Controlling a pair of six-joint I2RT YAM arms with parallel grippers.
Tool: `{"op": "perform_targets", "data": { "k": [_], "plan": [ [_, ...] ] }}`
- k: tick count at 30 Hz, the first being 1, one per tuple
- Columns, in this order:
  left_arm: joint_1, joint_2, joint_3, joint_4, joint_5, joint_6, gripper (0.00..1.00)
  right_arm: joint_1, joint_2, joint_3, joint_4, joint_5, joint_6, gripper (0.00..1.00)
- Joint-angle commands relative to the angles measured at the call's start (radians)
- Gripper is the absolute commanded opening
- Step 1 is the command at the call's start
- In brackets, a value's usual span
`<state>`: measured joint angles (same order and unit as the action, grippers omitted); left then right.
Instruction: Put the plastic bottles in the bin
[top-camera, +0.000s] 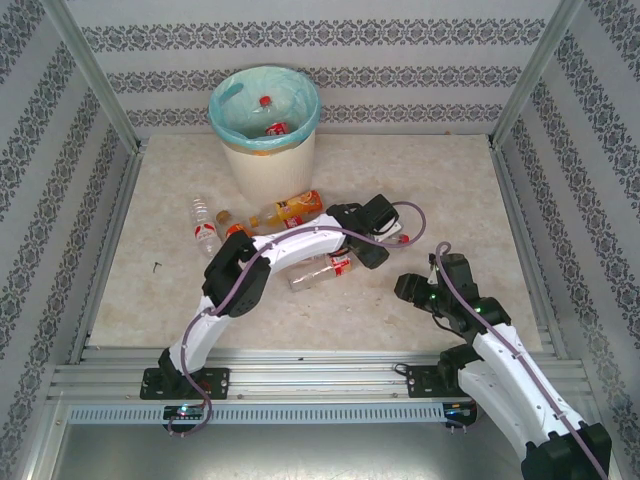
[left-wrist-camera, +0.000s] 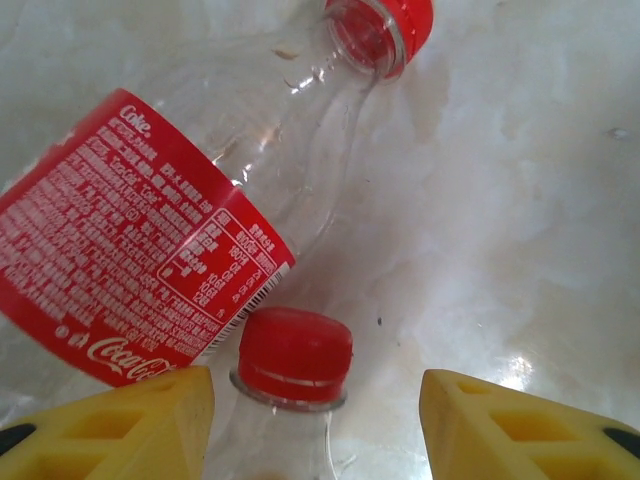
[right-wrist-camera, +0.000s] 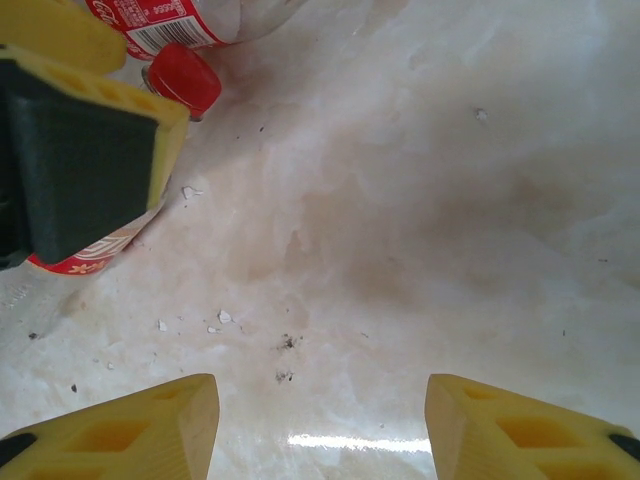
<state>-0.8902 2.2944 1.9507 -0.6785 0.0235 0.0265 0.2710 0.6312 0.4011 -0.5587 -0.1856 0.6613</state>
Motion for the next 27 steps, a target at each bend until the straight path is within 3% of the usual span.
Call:
{"op": "perform_targets", "data": {
  "k": [1,13,22,25,27],
  "plan": [
    [-0.011,0.039,0.051,-0.073,-0.042,0.019,0.58,0.007,-0.025,-0.02,0.032,-0.009,0.03,0.58],
    [-0.015,0.088,0.102,-0.09,-0.05,0.016,0.52,0.017,0.029,-0.024,0.106,-0.032,0.05,0.58],
    [-0.016,0.084,0.136,-0.11,-0.024,0.022,0.38,0.02,0.039,0.016,0.095,-0.018,0.028,0.58],
    [-0.016,0.076,0.136,-0.11,-0.017,0.027,0.39,0.019,0.039,0.021,0.093,-0.017,0.026,0.59],
    [-0.016,0.081,0.135,-0.108,-0.018,0.031,0.47,0.02,0.041,0.022,0.095,-0.013,0.026,0.59]
  ]
}}
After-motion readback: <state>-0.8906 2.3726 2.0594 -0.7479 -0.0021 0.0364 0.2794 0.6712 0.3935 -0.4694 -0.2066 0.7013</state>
